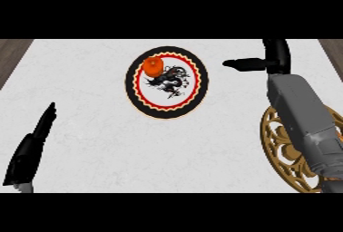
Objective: Pick the squash from the placemat and place it in the plate
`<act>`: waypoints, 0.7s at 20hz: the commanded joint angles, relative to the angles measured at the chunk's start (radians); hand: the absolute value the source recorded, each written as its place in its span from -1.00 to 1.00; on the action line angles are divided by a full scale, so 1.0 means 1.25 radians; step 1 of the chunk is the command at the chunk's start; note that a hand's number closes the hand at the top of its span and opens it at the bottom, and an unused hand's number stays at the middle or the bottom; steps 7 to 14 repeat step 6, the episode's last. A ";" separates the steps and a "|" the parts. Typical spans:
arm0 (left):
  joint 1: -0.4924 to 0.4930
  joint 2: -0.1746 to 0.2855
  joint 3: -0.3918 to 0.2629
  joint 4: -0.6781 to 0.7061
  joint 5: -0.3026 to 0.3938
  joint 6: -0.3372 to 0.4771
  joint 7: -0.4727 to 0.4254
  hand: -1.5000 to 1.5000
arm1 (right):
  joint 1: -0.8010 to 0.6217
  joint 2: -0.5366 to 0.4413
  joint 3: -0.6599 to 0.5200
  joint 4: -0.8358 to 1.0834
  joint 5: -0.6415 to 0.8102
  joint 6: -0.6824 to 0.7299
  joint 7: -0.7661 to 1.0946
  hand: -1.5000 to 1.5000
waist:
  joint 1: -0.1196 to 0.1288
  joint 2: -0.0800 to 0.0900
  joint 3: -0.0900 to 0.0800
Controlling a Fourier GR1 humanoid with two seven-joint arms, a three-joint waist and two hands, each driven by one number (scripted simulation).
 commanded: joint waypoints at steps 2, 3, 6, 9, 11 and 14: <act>0.009 0.022 0.031 -0.006 0.023 -0.027 -0.004 0.00 | 0.024 -0.074 -0.022 0.059 0.000 0.088 -0.076 -1.00 | 0.003 0.001 0.000; -0.031 0.001 0.004 -0.014 0.001 -0.005 0.021 0.00 | 0.004 -0.112 -0.041 0.080 -0.011 0.112 -0.078 -1.00 | 0.008 0.004 0.001; 0.001 -0.037 -0.026 -0.020 -0.024 0.014 0.029 0.00 | -0.003 -0.142 -0.046 0.101 -0.007 0.132 -0.060 -1.00 | 0.005 0.002 0.000; 0.001 -0.037 -0.026 -0.020 -0.024 0.014 0.029 0.00 | -0.003 -0.142 -0.046 0.101 -0.007 0.132 -0.060 -1.00 | 0.005 0.002 0.000; 0.001 -0.037 -0.026 -0.020 -0.024 0.014 0.029 0.00 | -0.003 -0.142 -0.046 0.101 -0.007 0.132 -0.060 -1.00 | 0.005 0.002 0.000; 0.001 -0.037 -0.026 -0.020 -0.024 0.014 0.029 0.00 | -0.003 -0.142 -0.046 0.101 -0.007 0.132 -0.060 -1.00 | 0.005 0.002 0.000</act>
